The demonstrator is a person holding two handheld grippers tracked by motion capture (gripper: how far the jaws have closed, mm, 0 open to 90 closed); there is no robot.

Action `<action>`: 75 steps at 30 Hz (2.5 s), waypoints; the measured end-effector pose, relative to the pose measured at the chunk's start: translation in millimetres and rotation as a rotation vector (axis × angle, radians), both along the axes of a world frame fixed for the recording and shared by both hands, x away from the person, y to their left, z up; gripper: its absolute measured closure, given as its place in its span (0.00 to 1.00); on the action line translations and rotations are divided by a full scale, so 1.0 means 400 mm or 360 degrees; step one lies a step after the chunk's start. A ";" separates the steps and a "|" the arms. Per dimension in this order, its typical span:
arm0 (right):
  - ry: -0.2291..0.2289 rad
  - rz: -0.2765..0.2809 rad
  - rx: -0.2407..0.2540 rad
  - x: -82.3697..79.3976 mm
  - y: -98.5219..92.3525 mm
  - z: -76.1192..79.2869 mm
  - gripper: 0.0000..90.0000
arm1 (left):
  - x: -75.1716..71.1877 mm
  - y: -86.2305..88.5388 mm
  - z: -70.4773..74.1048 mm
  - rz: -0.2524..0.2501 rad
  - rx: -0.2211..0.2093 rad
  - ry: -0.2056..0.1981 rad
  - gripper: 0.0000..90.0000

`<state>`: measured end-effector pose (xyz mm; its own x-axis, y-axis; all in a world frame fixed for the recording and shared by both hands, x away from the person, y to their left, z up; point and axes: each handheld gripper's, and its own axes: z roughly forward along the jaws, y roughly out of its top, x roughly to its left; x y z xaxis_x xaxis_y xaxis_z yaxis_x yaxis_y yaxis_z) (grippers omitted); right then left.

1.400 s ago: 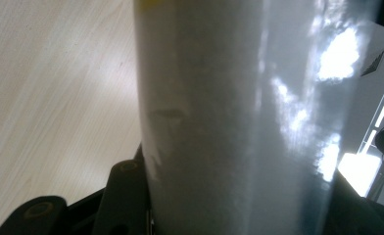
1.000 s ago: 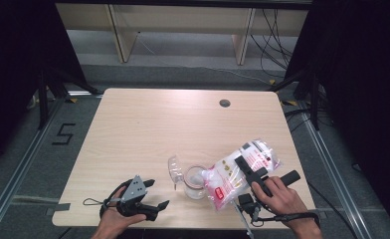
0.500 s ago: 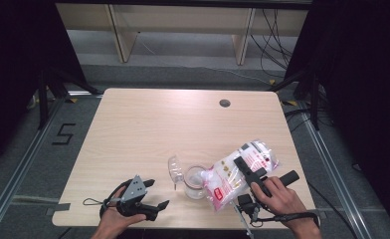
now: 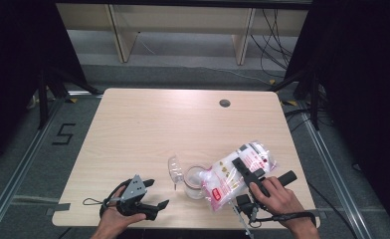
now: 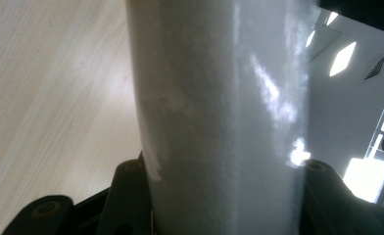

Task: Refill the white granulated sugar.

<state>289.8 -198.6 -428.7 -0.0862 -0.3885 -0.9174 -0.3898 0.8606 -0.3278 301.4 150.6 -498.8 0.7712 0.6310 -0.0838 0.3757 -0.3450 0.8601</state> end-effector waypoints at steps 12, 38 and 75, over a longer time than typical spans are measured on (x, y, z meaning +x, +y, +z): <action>-0.0003 0.0023 -0.0022 -0.001 0.006 -0.001 0.67 | 0.001 0.000 0.001 0.0004 0.0004 0.0004 0.17; 0.0014 0.0008 -0.0027 0.006 0.006 -0.007 0.68 | -0.001 0.002 0.001 -0.0006 0.0006 0.0002 0.17; 0.0031 -0.0008 -0.0031 0.011 0.004 -0.005 0.69 | 0.000 0.005 0.006 -0.0011 0.0018 -0.0038 0.17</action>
